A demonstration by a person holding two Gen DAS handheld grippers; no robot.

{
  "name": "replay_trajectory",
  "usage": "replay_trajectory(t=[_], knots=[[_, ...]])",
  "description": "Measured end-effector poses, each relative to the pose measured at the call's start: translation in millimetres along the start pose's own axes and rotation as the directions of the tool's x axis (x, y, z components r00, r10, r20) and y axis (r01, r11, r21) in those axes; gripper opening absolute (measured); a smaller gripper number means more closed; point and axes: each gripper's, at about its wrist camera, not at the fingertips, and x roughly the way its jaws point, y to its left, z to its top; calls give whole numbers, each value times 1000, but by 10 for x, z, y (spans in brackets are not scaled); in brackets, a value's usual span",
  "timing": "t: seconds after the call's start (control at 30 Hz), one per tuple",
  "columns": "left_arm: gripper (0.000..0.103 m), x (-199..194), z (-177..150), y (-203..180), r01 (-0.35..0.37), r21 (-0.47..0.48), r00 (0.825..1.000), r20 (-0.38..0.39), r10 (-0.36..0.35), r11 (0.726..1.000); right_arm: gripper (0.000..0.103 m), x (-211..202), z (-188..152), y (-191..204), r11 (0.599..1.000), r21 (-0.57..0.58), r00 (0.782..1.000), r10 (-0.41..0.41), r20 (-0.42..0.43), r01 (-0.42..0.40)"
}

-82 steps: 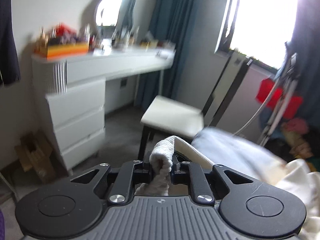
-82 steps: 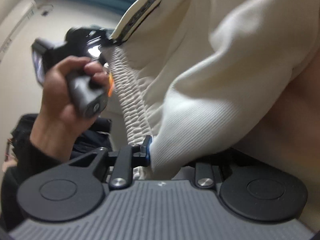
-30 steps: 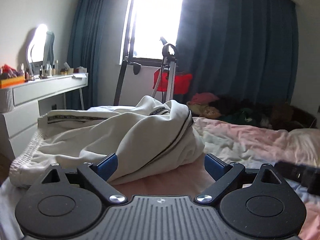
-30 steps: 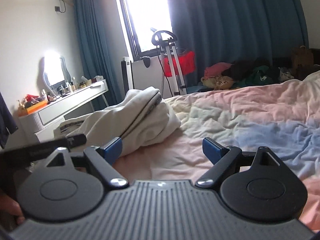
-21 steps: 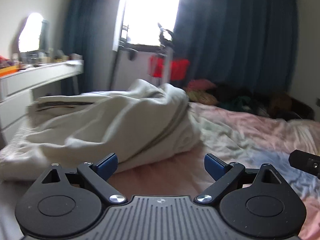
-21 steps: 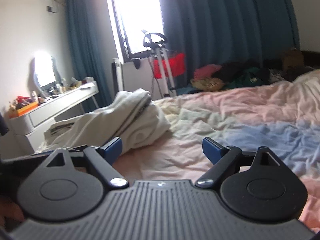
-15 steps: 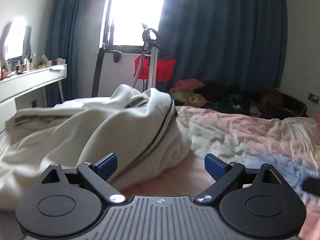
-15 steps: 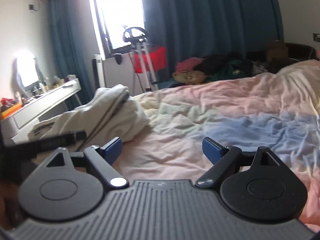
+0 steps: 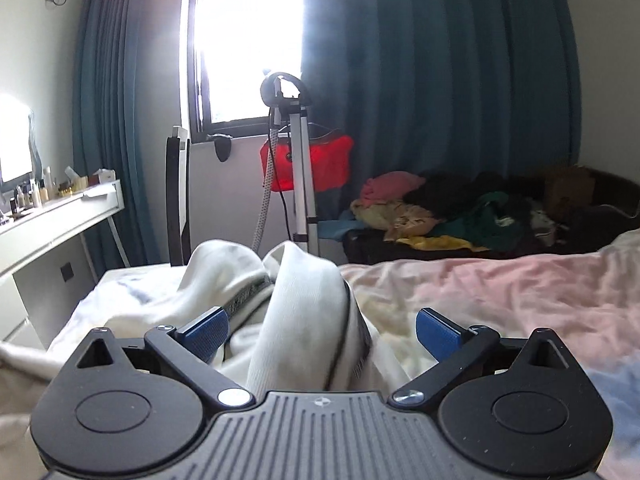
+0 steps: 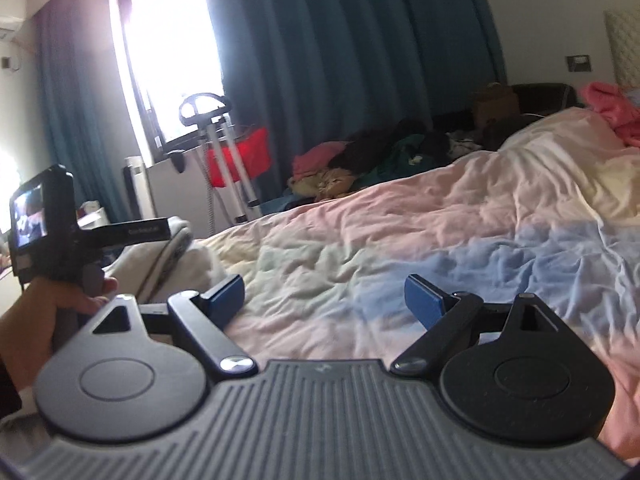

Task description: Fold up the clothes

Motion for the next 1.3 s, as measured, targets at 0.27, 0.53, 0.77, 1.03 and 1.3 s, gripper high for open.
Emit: replay_trajectory(t=[0.27, 0.53, 0.77, 1.03, 1.3], knots=[[72, 794, 151, -197, 3, 66, 996, -86, 3, 998, 88, 364, -40, -232, 995, 81, 998, -59, -26, 61], [4, 691, 480, -426, -7, 38, 996, -90, 10, 999, 88, 392, -37, -367, 989, 126, 997, -74, -16, 75], [3, -321, 961, -509, 179, 62, 982, 48, -182, 982, 88, 307, 40, -413, 987, 142, 996, -83, 41, 76], [4, -1604, 669, -230, 494, -2, 862, 129, -490, 869, 89, 92, 155, -480, 983, 156, 986, -118, 114, 99], [21, -1978, -582, -102, 450, -34, 891, -46, -451, 893, 89, 131, 100, -432, 991, 114, 994, -81, 71, 73]])
